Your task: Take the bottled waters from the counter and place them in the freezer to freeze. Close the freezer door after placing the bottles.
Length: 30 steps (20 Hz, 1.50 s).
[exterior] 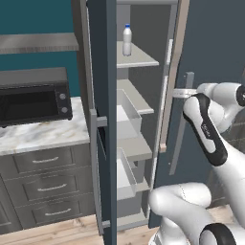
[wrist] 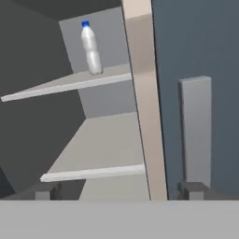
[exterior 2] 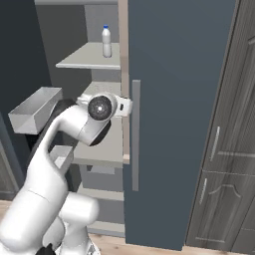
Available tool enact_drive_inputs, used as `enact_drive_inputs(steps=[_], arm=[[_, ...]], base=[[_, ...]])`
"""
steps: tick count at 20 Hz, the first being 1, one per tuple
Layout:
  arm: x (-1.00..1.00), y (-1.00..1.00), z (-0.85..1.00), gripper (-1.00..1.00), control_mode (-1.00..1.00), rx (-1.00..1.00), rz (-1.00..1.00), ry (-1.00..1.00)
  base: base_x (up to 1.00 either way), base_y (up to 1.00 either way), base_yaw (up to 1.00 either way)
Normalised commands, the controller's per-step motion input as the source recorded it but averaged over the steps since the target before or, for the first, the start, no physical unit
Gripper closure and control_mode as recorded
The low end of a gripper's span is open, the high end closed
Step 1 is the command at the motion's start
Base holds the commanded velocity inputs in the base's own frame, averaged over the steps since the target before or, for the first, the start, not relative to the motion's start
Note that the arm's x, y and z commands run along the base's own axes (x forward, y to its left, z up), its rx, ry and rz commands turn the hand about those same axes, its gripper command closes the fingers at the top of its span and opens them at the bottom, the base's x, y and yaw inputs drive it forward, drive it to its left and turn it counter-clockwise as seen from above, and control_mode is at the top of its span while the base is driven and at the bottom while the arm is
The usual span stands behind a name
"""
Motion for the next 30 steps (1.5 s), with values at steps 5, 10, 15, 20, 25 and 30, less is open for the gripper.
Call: enact_drive_inputs(steps=[5, 10, 15, 20, 25, 30], arm=[[-1.00, -0.02, -0.05, -1.00, -1.00, 0.08, -0.12, 0.30], [-1.00, 0.20, -0.42, -1.00, -1.00, 0.00, -0.08, 0.35], [-0.20, 0.11, -0.14, -1.00, 1.00, 0.00, -0.01, 0.09], [0.00, 0.00, 0.00, -1.00, 1.00, 0.00, 0.00, 0.00], [0.00, 0.00, 0.00, -1.00, 1.00, 0.00, 0.00, 0.00], [0.00, 0.00, 0.00, -1.00, 1.00, 0.00, 0.00, 0.00]], base=[[0.00, 0.00, 0.00], [0.00, 0.00, 0.00], [-0.80, 0.71, 0.00], [-1.00, 1.00, 0.14], [-0.67, 1.00, 0.47], [-0.14, 0.33, 0.52]])
